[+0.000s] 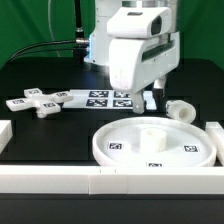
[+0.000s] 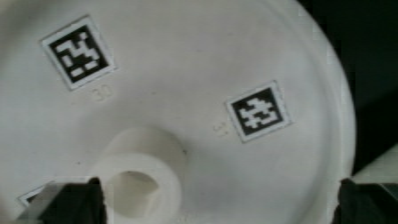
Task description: Assemble round table
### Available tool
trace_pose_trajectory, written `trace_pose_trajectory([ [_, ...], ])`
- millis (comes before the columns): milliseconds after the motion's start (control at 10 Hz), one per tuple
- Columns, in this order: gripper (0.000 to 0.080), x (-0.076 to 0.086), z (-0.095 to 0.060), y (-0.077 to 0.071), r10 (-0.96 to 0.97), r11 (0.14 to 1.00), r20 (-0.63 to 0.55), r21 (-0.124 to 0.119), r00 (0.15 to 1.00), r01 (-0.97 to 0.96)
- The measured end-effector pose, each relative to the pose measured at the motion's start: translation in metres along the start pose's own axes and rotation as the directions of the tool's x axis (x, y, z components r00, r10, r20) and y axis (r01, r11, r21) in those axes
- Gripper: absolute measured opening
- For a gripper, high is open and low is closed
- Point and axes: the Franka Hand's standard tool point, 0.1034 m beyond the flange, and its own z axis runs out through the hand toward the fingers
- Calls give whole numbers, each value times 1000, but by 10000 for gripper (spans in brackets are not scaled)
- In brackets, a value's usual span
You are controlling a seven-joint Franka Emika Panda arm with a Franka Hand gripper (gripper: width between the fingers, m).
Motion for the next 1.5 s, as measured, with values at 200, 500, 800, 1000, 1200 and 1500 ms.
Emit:
trace_pose_trajectory([
  [200,649,-1,3,-4,7,1000,-3,0,1000,-7],
  [500,649,-2,4,-5,103,995,-6,3,995,-103],
  [800,649,1,9,-20,521,853,6,22,853,-521],
  [1000,649,7,14,-30,670,741,18,45,742,-670],
  [1200,649,8,14,-30,756,652,23,55,654,-756],
  [1500,649,15,11,-39,839,540,44,59,543,-839],
])
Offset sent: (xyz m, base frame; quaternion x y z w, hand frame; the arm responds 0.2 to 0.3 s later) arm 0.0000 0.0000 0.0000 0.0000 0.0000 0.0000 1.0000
